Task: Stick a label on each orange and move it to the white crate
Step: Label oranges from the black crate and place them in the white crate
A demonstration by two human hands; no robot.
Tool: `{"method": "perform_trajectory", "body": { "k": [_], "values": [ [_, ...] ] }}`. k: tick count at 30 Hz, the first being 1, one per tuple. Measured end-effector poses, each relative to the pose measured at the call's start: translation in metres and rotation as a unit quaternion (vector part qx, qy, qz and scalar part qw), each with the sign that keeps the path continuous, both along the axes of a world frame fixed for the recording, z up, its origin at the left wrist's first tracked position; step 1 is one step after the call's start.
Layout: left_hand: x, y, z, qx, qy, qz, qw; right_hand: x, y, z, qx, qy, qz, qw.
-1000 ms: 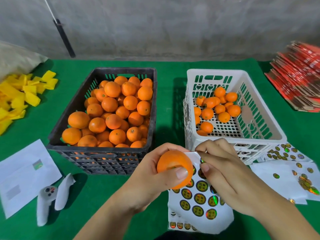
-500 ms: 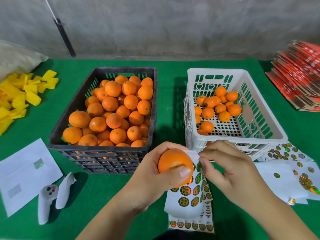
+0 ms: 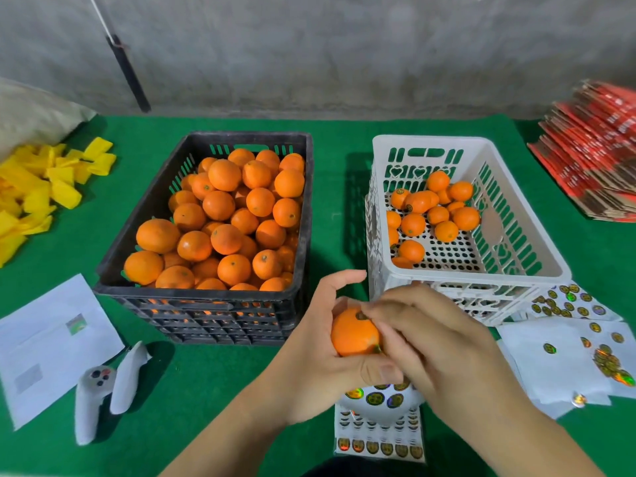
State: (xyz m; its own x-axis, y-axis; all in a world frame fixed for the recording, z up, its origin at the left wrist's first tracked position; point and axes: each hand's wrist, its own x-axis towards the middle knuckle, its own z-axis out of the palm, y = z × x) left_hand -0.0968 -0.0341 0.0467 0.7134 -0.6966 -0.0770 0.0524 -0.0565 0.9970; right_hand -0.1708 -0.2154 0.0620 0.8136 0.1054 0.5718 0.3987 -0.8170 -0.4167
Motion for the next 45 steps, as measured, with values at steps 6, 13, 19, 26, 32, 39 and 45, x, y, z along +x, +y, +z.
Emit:
{"method": "perform_trajectory", "body": {
  "k": [6, 13, 19, 26, 32, 39, 45],
  "values": [
    [-0.001, 0.003, -0.005, -0.008, 0.05, 0.007, 0.999, -0.012, -0.017, 0.002, -0.081, 0.132, 0.069, 0.986],
    [0.003, -0.005, 0.006, -0.154, 0.397, -0.021, 0.904, -0.007, -0.008, -0.006, 0.091, 0.164, 0.07, 0.98],
    [0.002, -0.008, -0.011, -0.143, 0.446, 0.0, 0.883, 0.015, 0.022, -0.022, 0.275, 0.154, -0.006, 0.949],
    [0.029, -0.001, -0.013, -0.098, 0.072, 0.055, 0.991, 0.035, -0.059, 0.012, 0.195, 0.159, -0.155, 0.955],
    [0.079, 0.012, -0.01, -0.051, -0.048, 0.027, 0.997, 0.028, -0.047, -0.022, 0.331, 0.379, 0.079, 0.86],
    [0.198, 0.068, -0.046, 0.663, -0.346, 0.029, 0.663, 0.023, -0.046, -0.035, 0.435, 0.282, 0.01, 0.855],
    [0.248, 0.094, -0.057, 0.692, -0.407, 0.023, 0.596, 0.021, -0.042, -0.035, 0.467, 0.276, 0.001, 0.84]
  ]
}}
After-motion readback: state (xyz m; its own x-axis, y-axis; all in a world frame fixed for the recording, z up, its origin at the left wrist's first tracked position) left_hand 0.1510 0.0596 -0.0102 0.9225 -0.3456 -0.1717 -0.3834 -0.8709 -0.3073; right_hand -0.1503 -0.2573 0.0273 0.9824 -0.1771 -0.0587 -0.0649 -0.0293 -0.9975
